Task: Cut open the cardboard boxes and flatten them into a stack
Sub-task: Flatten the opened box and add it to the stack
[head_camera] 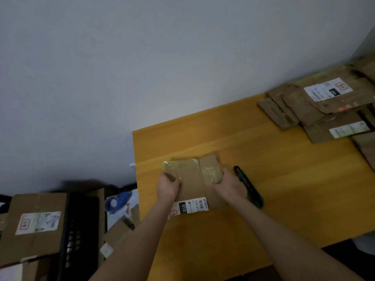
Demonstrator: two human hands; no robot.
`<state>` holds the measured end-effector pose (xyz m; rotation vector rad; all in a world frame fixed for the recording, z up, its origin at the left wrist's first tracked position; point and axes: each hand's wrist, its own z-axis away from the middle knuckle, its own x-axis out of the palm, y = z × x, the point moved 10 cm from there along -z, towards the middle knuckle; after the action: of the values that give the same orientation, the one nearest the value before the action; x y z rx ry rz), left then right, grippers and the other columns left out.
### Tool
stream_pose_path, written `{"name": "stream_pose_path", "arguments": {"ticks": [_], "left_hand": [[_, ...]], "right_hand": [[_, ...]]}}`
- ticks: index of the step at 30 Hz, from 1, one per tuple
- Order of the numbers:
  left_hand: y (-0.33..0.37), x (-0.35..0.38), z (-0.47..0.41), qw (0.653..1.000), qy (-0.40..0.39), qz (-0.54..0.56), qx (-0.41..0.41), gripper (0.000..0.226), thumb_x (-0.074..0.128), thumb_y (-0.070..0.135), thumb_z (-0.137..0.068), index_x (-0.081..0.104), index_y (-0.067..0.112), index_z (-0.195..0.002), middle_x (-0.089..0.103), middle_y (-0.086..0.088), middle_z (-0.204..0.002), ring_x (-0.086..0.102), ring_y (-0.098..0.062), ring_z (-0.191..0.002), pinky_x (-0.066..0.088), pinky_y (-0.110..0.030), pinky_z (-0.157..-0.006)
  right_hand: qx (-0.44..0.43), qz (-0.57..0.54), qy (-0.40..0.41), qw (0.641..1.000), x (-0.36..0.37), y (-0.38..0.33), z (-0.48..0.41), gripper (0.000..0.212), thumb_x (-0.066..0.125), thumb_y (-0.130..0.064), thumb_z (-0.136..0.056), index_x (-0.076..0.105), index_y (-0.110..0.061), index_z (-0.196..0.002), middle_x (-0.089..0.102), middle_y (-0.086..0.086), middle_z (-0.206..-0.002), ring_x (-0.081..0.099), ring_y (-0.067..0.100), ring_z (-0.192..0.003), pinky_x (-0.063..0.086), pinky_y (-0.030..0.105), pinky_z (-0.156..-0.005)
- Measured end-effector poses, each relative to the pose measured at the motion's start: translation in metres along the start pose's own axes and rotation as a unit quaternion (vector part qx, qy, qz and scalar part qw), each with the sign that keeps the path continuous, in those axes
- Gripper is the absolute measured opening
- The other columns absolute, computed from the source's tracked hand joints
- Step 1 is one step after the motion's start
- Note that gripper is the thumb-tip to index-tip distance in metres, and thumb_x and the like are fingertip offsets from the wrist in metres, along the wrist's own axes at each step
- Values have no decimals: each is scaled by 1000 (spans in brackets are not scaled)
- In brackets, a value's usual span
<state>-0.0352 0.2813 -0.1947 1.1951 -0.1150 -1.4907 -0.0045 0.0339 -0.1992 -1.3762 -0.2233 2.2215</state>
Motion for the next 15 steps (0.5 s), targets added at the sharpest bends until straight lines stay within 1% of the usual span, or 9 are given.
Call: {"name": "stream_pose_path", "arguments": {"ticks": [2,4,5,6,7,8,10,12,15], "left_hand": [[-13,9,-4,999,-4,-40,12,71,73,18,-84,33,7,-142,45,-16,-140,50,-32,-123,44,-41,-98],[-15,13,-6,985,10,-150,80,87,71,17,-85,15,12,-152,26,-16,-152,38,-33,-135,40,-42,-106],[-10,19,-5,964,10,-223,143,88,68,21,-87,10,15,-154,17,-13,-157,27,-33,-142,34,-43,-111],[-4,30,-2,932,-6,-295,213,87,62,27,-91,3,16,-154,7,-9,-161,15,-31,-147,25,-44,-117],[1,44,2,894,-30,-354,273,85,54,35,-95,-5,18,-154,-4,-5,-162,2,-29,-149,13,-45,-121],[3,57,5,862,-49,-393,317,81,44,43,-98,-12,22,-152,-13,-1,-160,-7,-27,-148,2,-44,-121],[5,75,4,824,-68,-436,355,71,26,54,-99,-19,27,-148,-21,3,-156,-17,-25,-146,-7,-46,-119],[0,85,-2,812,-69,-462,351,67,13,59,-97,-20,30,-147,-22,3,-157,-21,-25,-145,-7,-50,-119],[-14,93,-10,806,-73,-485,333,65,-1,62,-93,-23,31,-145,-23,0,-158,-23,-25,-145,-8,-53,-118]], "right_hand": [[-3,57,12,998,8,-1,-4,42,62,-45,-87,45,-24,-119,61,0,-98,62,20,-84,56,35,-69],[-20,83,26,996,13,-3,-8,55,62,-44,-87,36,-21,-129,58,3,-105,61,20,-83,54,34,-65],[-31,94,28,995,15,-5,-9,62,62,-44,-87,31,-20,-135,54,5,-114,60,21,-85,52,32,-62],[-42,108,27,993,18,-8,-10,69,62,-45,-87,25,-20,-139,48,7,-123,59,22,-91,50,32,-62],[-53,126,28,990,21,-9,-11,75,62,-46,-87,20,-20,-143,42,9,-131,56,24,-101,50,33,-67],[-66,147,35,986,22,-11,-13,80,62,-46,-86,16,-19,-147,37,11,-138,50,27,-113,50,36,-77],[-116,178,59,975,23,-21,-16,84,58,-45,-89,9,-18,-151,24,13,-150,32,31,-133,39,42,-102],[-195,196,71,958,29,-37,-17,78,47,-45,-95,2,-19,-153,6,9,-159,11,33,-144,18,46,-115],[-285,228,39,930,51,-58,-23,65,28,-45,-101,-4,-24,-153,-14,6,-160,-15,32,-146,-2,47,-117]]}}
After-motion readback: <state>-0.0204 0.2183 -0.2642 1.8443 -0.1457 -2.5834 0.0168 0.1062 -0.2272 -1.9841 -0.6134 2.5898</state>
